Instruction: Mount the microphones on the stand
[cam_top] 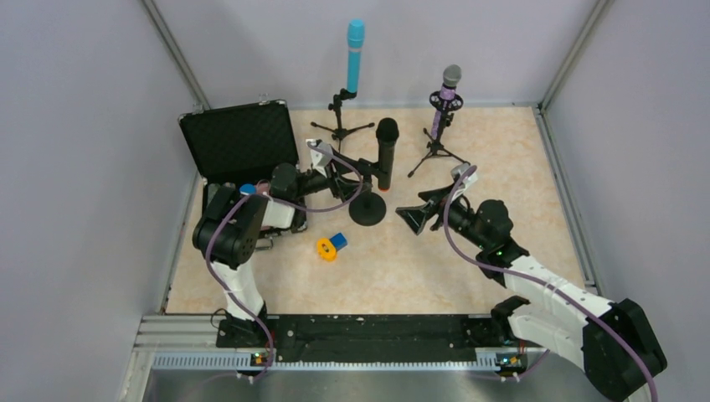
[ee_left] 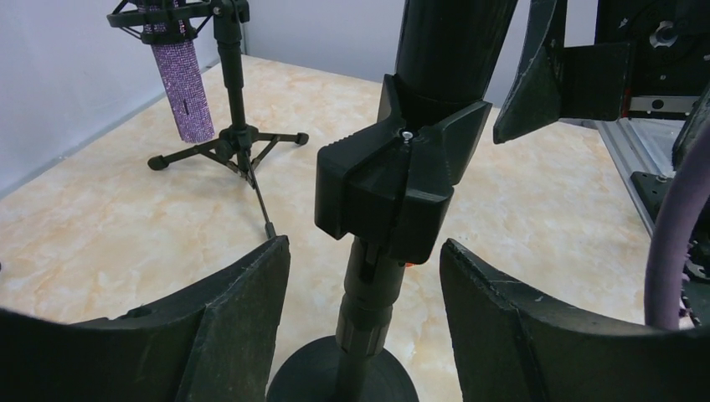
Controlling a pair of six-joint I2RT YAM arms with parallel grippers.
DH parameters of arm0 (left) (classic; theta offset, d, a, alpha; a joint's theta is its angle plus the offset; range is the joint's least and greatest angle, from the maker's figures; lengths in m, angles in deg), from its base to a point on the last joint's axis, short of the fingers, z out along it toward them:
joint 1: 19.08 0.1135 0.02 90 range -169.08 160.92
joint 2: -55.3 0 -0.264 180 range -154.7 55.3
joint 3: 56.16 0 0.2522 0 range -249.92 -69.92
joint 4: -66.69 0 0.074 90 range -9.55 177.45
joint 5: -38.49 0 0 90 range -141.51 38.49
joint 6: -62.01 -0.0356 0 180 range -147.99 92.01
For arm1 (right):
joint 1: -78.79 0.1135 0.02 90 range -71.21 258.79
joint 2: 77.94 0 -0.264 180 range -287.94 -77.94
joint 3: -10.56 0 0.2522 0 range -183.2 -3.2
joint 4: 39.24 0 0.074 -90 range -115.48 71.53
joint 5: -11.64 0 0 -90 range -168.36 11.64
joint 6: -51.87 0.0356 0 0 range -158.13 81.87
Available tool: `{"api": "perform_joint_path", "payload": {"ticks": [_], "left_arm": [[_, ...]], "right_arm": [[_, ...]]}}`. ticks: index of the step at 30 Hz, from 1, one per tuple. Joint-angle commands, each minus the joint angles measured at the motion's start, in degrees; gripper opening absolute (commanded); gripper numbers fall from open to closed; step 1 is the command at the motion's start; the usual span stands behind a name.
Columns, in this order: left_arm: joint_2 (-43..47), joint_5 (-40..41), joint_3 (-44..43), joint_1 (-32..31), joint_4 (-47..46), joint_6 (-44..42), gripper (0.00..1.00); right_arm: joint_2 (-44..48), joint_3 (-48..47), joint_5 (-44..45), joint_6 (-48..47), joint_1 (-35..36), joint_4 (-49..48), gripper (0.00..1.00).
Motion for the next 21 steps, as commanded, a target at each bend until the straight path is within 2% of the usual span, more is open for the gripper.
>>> {"api": "perform_joint_path", "payload": {"ticks": [1, 3, 11, 13, 16, 18, 21], "left_arm": [[-2.88, -2.46, -3.15, 0.18, -10.99, 5.11, 0.69], [-4.55, -2.73, -4.03, 0.22, -13.53, 6.99, 0.66], [-6.95, -4.50, -5.75, 0.09, -13.68, 7.71, 0.52], [-7.27, -5.12, -6.06, 0.13, -13.63, 8.05, 0.40], [-7.47, -6.07, -6.25, 0.09, -13.68, 8.67, 0.13], [-7.31, -6.22, -6.01, 0.09, -13.67, 8.68, 0.00], [-6.91, -5.87, -5.45, 0.09, -13.68, 8.81, 0.00]], "right_arm": [[0.12, -3.15, -1.92, 1.02, -0.83, -0.18, 0.99], [0.65, -3.33, -2.00, 1.00, -0.79, 0.62, 0.99], [2.39, -3.35, -1.21, 0.77, -0.84, 2.57, 0.99], [2.27, -3.41, -1.13, 0.67, -0.88, 2.62, 0.99], [1.84, -3.38, -1.13, 0.28, -0.85, 2.67, 0.99], [1.52, -3.41, -1.04, -0.23, -0.89, 2.71, 0.99], [1.11, -3.29, -1.04, -1.39, -0.85, 2.85, 0.99]]}}
